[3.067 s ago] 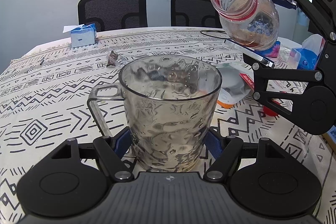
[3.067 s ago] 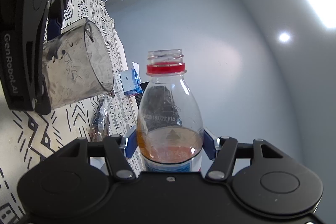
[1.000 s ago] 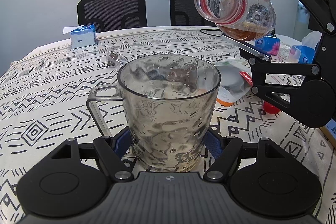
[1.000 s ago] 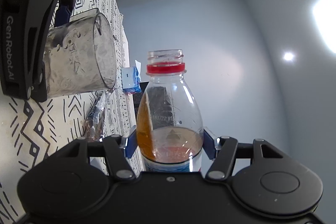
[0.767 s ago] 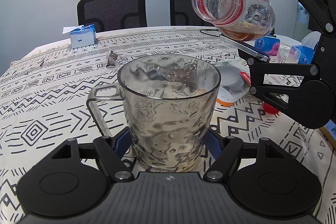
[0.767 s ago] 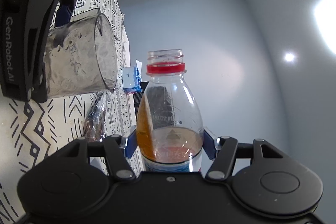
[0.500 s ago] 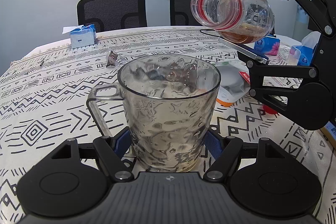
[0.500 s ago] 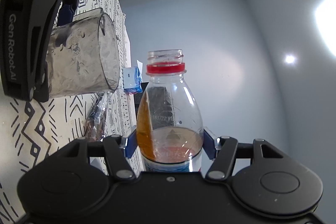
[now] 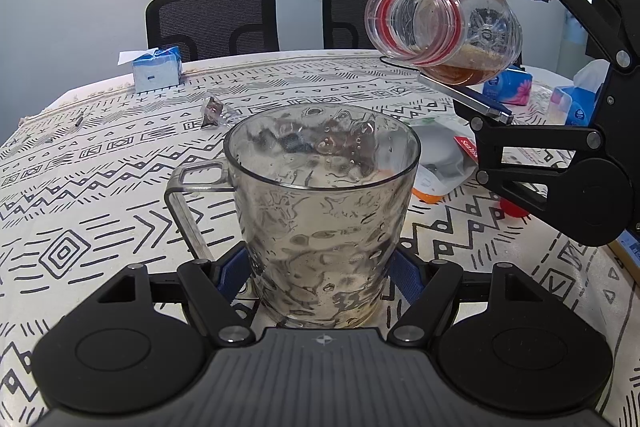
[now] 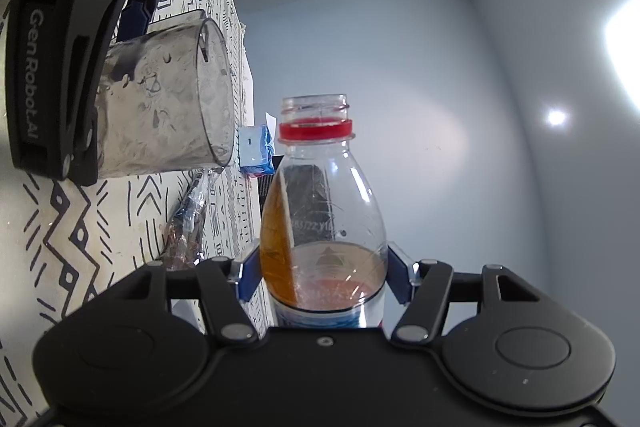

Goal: Unscrew bottle cap and pour
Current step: 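Tilt the bottle with the right tool, mouth toward the mug rim, then tip the bottle further with the right tool, pouring liquid into the mug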

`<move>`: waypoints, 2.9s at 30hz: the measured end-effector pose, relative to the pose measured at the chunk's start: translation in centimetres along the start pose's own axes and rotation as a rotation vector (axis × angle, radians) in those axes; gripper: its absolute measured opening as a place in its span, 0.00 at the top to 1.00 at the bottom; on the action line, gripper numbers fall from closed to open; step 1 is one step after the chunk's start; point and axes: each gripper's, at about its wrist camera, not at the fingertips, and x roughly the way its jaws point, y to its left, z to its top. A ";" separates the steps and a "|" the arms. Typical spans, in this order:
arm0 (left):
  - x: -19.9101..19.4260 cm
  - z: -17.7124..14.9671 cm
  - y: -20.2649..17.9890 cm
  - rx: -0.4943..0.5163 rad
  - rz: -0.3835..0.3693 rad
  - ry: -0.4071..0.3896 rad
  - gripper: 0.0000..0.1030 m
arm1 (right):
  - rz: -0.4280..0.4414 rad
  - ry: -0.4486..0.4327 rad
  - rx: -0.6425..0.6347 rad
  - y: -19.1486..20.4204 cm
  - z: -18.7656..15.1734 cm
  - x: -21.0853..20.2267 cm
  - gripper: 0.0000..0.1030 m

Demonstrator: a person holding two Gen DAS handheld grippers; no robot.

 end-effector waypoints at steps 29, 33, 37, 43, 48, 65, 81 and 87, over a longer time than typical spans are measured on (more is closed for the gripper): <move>-0.1 0.0 -0.1 0.000 -0.003 0.001 0.31 | 0.005 0.018 -0.076 2.8 -1.5 4.4 0.37; -0.1 0.0 0.0 -0.001 -0.003 0.000 0.31 | 0.005 0.018 -0.089 2.8 -1.7 3.9 0.37; -0.1 0.0 -0.1 -0.001 -0.002 0.000 0.31 | 0.007 0.018 -0.100 3.1 -2.0 3.5 0.37; -0.1 0.0 -0.1 0.000 -0.003 0.000 0.31 | 0.014 0.026 -0.112 3.4 -2.8 2.0 0.37; -0.1 0.0 -0.1 0.002 -0.002 0.000 0.31 | 0.010 0.025 -0.121 3.2 -3.0 0.5 0.37; -0.1 0.0 -0.1 0.005 -0.003 0.000 0.31 | 0.020 0.024 -0.131 4.4 -4.4 -0.7 0.37; -0.2 0.0 -0.3 0.015 -0.005 -0.001 0.31 | 0.016 0.030 -0.144 5.8 -5.6 0.2 0.37; -0.1 0.0 -0.3 0.015 -0.005 0.000 0.31 | 0.012 0.029 -0.150 5.7 -5.9 -0.5 0.37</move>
